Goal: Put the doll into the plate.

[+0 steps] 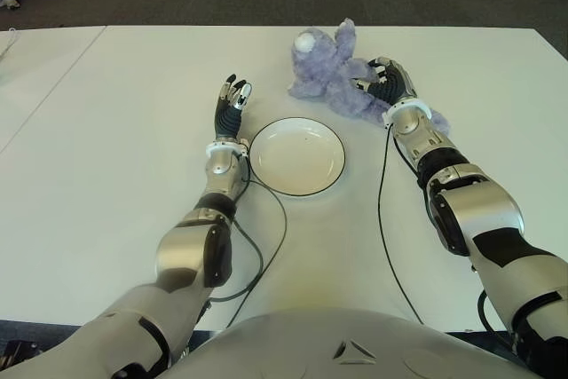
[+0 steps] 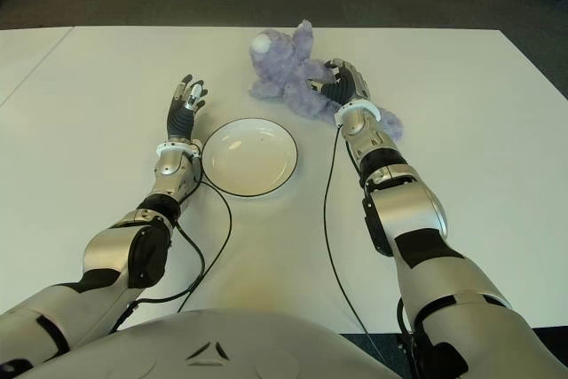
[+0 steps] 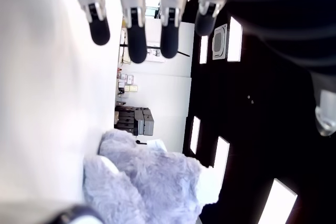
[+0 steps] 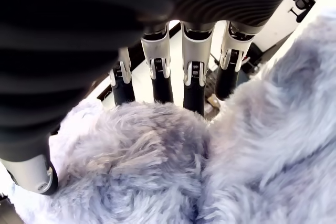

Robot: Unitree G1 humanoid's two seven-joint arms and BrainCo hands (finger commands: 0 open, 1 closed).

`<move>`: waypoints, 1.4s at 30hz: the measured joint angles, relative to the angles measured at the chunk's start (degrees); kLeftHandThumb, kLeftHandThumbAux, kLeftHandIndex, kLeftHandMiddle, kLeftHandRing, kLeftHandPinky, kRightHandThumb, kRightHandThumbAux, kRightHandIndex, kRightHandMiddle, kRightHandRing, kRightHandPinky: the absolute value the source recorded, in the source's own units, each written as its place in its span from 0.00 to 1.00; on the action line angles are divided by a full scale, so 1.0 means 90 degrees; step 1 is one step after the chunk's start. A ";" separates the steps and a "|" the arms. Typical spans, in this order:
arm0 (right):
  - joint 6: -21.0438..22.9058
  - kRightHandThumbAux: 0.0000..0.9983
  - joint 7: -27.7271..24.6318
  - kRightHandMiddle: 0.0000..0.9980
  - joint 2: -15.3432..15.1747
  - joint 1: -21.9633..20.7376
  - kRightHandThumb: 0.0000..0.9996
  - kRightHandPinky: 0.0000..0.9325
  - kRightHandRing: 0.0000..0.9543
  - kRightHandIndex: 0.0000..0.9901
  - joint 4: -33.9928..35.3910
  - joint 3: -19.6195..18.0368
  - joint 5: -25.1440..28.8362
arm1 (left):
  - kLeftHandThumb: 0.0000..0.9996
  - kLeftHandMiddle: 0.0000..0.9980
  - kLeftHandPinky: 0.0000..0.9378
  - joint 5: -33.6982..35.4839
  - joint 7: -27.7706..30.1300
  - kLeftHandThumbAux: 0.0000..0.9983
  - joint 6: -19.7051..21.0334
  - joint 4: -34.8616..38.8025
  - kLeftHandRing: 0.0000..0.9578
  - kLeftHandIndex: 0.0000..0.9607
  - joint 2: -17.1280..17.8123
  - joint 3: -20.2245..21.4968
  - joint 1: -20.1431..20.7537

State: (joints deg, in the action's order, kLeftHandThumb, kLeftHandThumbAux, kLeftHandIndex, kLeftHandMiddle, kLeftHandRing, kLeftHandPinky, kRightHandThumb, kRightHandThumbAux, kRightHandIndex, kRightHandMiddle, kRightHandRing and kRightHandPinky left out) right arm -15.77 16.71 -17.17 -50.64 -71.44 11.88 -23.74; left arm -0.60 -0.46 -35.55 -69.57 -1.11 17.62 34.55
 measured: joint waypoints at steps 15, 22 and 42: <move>-0.0031 0.53 0.0268 0.02 0.0057 0.0378 0.20 0.00 0.00 0.13 0.0039 0.0657 -0.0500 | 0.00 0.17 0.19 0.0014 0.0018 0.38 0.0009 0.0000 0.20 0.09 0.0007 0.0007 -0.0006; 0.0101 0.52 0.0125 0.00 -0.0037 0.0382 0.18 0.00 0.00 0.12 -0.0091 0.0990 -0.0735 | 0.00 0.16 0.14 0.0084 0.0143 0.38 0.0029 0.0000 0.18 0.09 0.0011 0.0086 -0.0010; 0.0458 0.40 -0.0086 0.00 -0.0274 0.0550 0.23 0.05 0.00 0.05 -0.0182 0.1158 -0.0736 | 0.00 0.15 0.10 0.0126 0.0252 0.38 0.0043 0.0000 0.15 0.08 0.0012 0.0184 -0.0008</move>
State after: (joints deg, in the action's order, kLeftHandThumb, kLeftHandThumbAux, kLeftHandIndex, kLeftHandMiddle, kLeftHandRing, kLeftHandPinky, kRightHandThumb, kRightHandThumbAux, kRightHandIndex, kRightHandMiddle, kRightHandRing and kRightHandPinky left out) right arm -11.65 15.94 -19.63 -45.69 -73.08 22.30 -30.37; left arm 0.53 1.80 -35.17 -69.57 -1.00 19.27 34.48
